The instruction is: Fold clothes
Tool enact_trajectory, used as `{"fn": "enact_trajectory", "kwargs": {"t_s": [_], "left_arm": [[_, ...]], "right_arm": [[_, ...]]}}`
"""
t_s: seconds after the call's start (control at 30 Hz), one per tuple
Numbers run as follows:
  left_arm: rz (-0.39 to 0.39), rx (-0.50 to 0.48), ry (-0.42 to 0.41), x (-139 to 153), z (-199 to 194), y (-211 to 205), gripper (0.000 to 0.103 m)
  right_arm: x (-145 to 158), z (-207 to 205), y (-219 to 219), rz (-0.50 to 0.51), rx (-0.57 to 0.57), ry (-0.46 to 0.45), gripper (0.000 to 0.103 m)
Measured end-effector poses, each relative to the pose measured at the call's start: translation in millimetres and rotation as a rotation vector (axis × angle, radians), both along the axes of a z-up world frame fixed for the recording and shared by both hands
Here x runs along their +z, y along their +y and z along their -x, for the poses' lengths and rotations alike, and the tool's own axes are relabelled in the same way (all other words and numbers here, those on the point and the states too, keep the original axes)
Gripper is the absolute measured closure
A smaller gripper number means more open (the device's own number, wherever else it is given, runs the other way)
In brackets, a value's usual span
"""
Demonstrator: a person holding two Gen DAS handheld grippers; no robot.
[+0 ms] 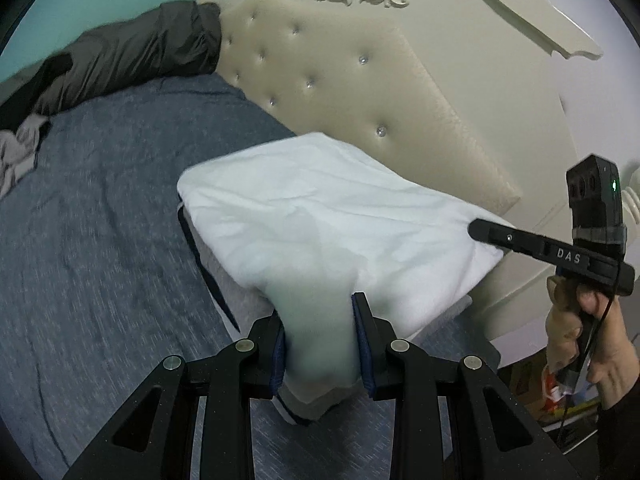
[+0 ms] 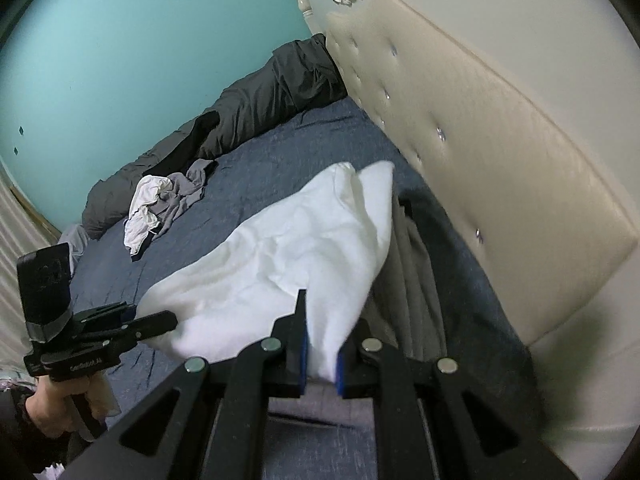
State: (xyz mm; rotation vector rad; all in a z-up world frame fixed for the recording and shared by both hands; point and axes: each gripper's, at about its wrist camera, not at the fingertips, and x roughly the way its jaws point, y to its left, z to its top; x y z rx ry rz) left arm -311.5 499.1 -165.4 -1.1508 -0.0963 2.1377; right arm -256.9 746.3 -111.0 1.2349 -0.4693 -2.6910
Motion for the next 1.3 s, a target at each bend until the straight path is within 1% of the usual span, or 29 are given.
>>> {"fn": "enact_trajectory", "kwargs": {"t_s": [0.13, 0.27, 0.37, 0.47, 0.67, 0.77, 0.8, 0.87, 1.0, 1.1, 1.2, 1.3], "left_arm": [[-0.009, 0.011, -0.043, -15, 0, -2, 0.070], [-0.025, 0.012, -0.075, -18, 2, -6, 0.066], [-0.037, 0.010, -0.092, -18, 2, -9, 0.065], [-0.029, 0.012, -0.066, -10, -6, -15, 0.064], [-0.001, 0.022, 0.004, 7, -4, -16, 0.065], [0.013, 0.027, 0.041, 16, -1, -16, 0.065], [0.017, 0.029, 0.053, 18, 0, -16, 0.065], [0.027, 0.033, 0.078, 24, 2, -16, 0.065], [0.046, 0.039, 0.125, 35, 6, -15, 0.065], [0.063, 0.029, 0.135, 34, 8, -4, 0.065], [0.070, 0.019, 0.136, 32, 9, 4, 0.065], [0.076, 0.012, 0.132, 25, 9, 9, 0.065]], "right_arm": [[-14, -7, 2, 0.014, -0.006, -0.033, 0.095], [-35, -7, 7, 0.044, -0.029, -0.081, 0.095], [-44, -8, 9, 0.052, -0.036, -0.097, 0.095], [-46, -9, 11, 0.065, -0.043, -0.099, 0.095], [-45, -10, 10, 0.026, -0.038, -0.111, 0.093], [-43, -14, 11, -0.004, -0.052, -0.113, 0.090], [-41, -15, 12, -0.019, -0.065, -0.110, 0.086], [-37, -20, 12, -0.062, -0.101, -0.103, 0.085], [-20, -26, 11, -0.142, -0.118, -0.045, 0.085], [-11, -24, 3, -0.184, -0.094, -0.009, 0.085], [-8, -17, -4, -0.190, -0.070, 0.016, 0.085], [-8, -12, -13, -0.224, -0.059, 0.041, 0.085]]}}
